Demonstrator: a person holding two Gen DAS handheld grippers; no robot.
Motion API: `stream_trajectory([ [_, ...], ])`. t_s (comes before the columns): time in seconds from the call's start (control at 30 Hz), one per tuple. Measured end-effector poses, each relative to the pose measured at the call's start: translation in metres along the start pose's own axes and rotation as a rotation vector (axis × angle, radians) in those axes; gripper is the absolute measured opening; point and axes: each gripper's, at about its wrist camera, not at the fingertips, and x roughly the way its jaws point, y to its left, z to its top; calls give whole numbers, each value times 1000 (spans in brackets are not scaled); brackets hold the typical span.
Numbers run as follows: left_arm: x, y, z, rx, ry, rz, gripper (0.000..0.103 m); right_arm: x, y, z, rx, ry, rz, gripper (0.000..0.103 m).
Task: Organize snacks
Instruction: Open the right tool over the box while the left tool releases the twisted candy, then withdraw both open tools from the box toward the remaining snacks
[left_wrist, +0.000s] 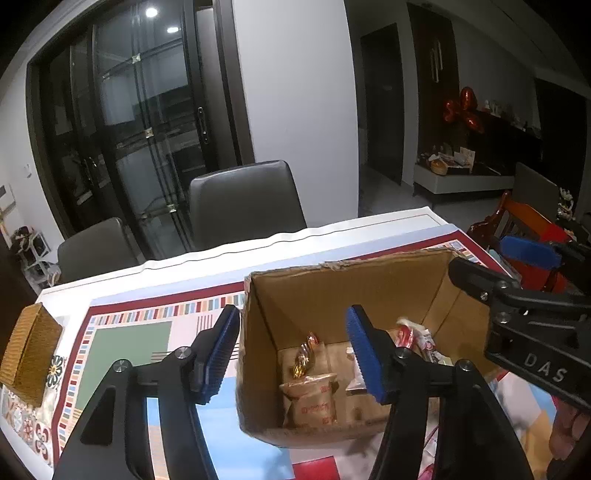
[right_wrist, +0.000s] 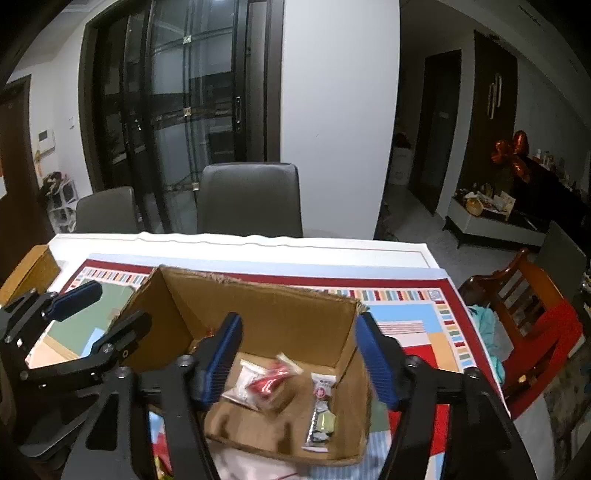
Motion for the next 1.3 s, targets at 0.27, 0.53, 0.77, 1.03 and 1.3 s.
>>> stream_trajectory([
  [0.27, -16, 2, -1, 8, -21, 14, 66, -16, -3, 2, 13, -23, -20, 71],
  [0.53, -39, 6, 0, 17, -51, 13, 66, -39, -1, 0, 22, -45, -37, 71],
  [0.77, -59, 5, -1, 31, -74, 7, 66, -57, 1, -5, 28, -53, -58, 71],
  [1.03, -76, 1, -7, 56, -92, -14, 66, -77, -3, -15, 58, -61, -86, 71],
  [1.3, -90, -3, -16, 83, -101, -40, 66, -92, -2, -29, 80, -60, -120, 71],
])
